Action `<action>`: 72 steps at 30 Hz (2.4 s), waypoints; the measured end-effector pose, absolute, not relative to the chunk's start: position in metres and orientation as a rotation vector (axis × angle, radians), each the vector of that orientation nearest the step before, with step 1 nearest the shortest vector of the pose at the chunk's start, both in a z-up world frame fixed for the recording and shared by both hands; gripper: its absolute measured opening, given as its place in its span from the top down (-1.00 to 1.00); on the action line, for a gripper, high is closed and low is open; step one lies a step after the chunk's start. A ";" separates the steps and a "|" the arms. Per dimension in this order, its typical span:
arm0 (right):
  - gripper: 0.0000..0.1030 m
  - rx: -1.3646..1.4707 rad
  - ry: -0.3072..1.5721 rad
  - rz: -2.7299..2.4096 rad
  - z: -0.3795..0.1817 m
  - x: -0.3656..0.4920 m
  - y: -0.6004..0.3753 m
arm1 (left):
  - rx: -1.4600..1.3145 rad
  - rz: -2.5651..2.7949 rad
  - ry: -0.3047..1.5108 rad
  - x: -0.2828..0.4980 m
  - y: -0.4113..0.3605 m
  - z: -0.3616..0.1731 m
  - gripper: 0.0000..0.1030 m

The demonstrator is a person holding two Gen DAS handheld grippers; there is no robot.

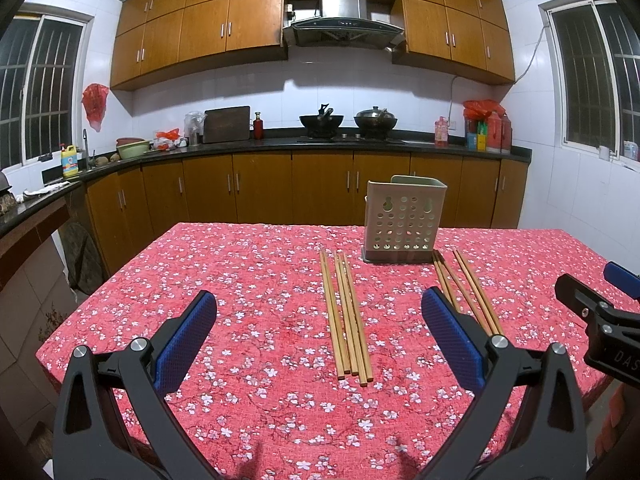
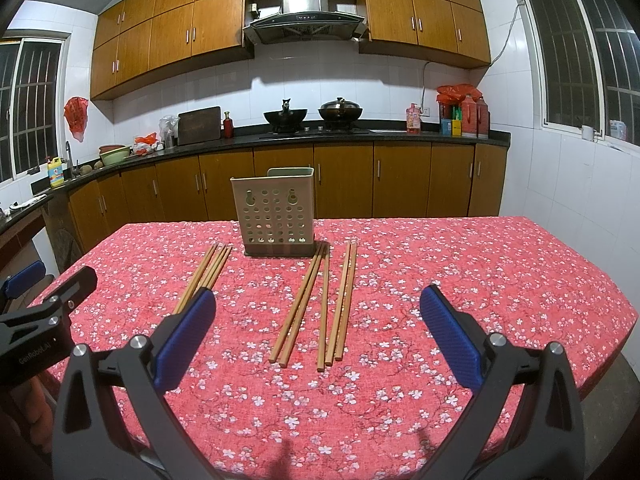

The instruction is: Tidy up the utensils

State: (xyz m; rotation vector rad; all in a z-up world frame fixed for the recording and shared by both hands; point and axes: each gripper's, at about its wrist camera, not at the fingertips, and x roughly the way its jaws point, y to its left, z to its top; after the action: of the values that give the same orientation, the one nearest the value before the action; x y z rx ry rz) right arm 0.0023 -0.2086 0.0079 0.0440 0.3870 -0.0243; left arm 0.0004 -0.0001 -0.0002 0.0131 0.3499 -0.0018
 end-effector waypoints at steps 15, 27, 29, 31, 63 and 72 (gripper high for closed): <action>-0.92 0.044 0.388 -0.024 0.008 0.002 -0.209 | 0.012 -0.002 0.352 0.001 -0.001 -0.003 -0.97; -0.92 0.094 0.476 -0.054 -0.003 0.022 -0.229 | -0.047 0.037 0.489 0.029 0.018 -0.026 -0.97; -0.92 0.120 0.524 -0.084 -0.007 0.031 -0.237 | -0.070 0.053 0.534 0.037 0.027 -0.030 -0.97; -0.92 0.135 0.570 -0.114 -0.016 0.044 -0.244 | -0.091 0.075 0.597 0.051 0.035 -0.039 -0.97; 0.83 0.210 0.915 -0.093 -0.091 0.186 -0.269 | -0.084 -0.149 0.914 0.156 0.019 -0.085 0.33; 0.83 0.172 0.906 -0.099 -0.092 0.186 -0.266 | -0.009 -0.122 0.943 0.167 0.013 -0.090 0.71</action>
State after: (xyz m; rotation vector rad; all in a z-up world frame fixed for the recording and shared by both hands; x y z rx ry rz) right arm 0.1861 -0.2663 -0.0916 0.1725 0.9064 -0.0994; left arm 0.1672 0.0127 -0.0898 -0.0091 0.9432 -0.1221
